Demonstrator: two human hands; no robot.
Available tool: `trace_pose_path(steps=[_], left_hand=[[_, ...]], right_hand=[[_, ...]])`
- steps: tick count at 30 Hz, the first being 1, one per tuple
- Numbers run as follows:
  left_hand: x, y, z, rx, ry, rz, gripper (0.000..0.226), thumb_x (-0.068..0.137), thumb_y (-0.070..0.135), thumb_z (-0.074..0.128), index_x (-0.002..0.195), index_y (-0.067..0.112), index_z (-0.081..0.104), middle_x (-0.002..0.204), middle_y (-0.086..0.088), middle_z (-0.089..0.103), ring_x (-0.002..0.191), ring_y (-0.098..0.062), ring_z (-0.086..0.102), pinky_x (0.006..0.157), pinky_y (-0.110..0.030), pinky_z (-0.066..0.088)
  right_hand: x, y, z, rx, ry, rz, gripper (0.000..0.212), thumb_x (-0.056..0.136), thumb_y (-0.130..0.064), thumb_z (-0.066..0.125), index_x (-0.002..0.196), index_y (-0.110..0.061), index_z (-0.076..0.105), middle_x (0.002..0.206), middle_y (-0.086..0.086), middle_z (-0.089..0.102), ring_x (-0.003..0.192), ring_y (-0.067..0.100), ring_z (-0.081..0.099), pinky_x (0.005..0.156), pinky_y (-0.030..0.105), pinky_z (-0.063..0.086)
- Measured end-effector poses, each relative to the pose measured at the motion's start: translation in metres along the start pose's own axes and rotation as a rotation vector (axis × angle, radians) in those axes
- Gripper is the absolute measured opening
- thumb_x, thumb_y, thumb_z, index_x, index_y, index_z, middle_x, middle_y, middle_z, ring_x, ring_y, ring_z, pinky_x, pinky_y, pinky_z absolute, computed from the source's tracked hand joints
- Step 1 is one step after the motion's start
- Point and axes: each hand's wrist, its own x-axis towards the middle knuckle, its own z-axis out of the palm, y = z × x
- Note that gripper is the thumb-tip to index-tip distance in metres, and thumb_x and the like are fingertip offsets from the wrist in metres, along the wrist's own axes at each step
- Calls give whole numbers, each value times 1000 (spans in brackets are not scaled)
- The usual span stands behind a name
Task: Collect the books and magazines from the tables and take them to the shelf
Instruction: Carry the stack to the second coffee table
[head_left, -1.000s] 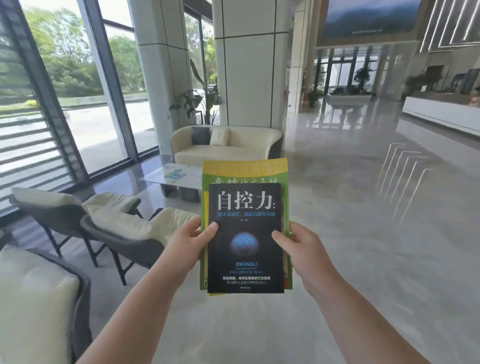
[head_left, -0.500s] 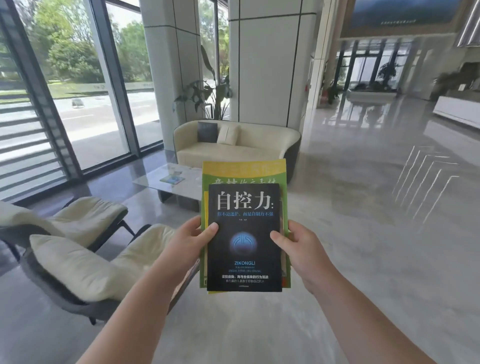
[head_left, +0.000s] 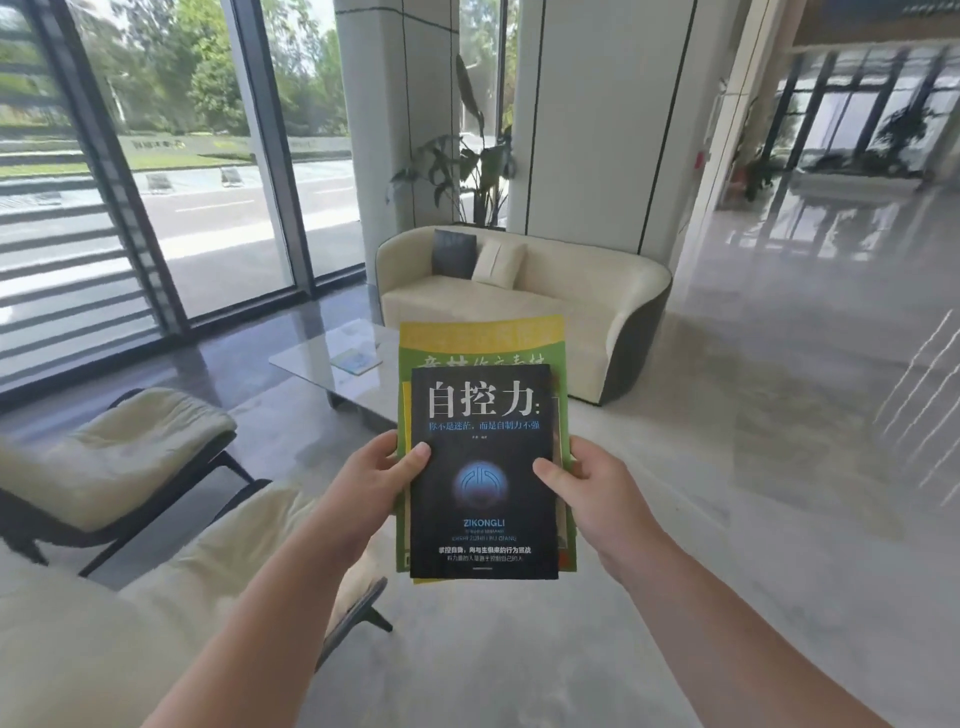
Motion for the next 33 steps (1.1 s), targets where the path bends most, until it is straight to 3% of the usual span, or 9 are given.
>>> trace_pose_path(steps=[5, 12, 17, 24, 27, 33], left_hand=[[119, 4, 7, -12, 107, -28, 28, 95, 35, 60, 119, 23, 65, 107, -5, 78, 97, -28, 75, 92, -52, 55], [270, -16, -35, -31, 207, -52, 24, 97, 25, 57, 119, 18, 65, 106, -8, 78, 96, -30, 74, 86, -48, 58], [393, -23, -102, -70, 301, -59, 25, 97, 23, 57, 120, 17, 65, 106, -9, 78, 95, -30, 75, 85, -45, 60], [528, -19, -183, -99, 435, -134, 18, 97, 23, 58, 113, 23, 66, 98, -3, 80, 83, -18, 77, 61, -25, 59], [577, -32, -215, -91, 482, -188, 20, 96, 25, 59, 115, 23, 66, 102, -4, 79, 88, -21, 76, 65, -28, 60], [687, -66, -286, -88, 652, -230, 24, 94, 30, 61, 117, 21, 65, 105, -3, 78, 96, -23, 75, 74, -35, 59]], right_hand=[[147, 2, -12, -13, -105, 31, 14, 94, -12, 62, 101, -20, 71, 87, -5, 79, 76, 9, 75, 60, 16, 55], [335, 26, 39, -17, -252, 37, 19, 94, -7, 60, 102, -18, 72, 95, -2, 79, 81, 11, 75, 65, 19, 57], [487, 32, 112, -34, -371, 25, 19, 95, -8, 58, 107, -15, 71, 103, 2, 78, 88, 15, 74, 69, 21, 57], [653, 40, 207, -16, -517, 82, 19, 96, -14, 59, 111, -15, 69, 101, 1, 78, 89, 18, 75, 67, 23, 58], [719, 56, 247, -3, -587, 95, 17, 95, -13, 59, 107, -18, 70, 97, -3, 79, 85, 15, 76, 66, 22, 59], [865, 86, 348, -10, -758, 73, 19, 95, -12, 60, 110, -17, 70, 104, 2, 78, 93, 22, 75, 80, 37, 61]])
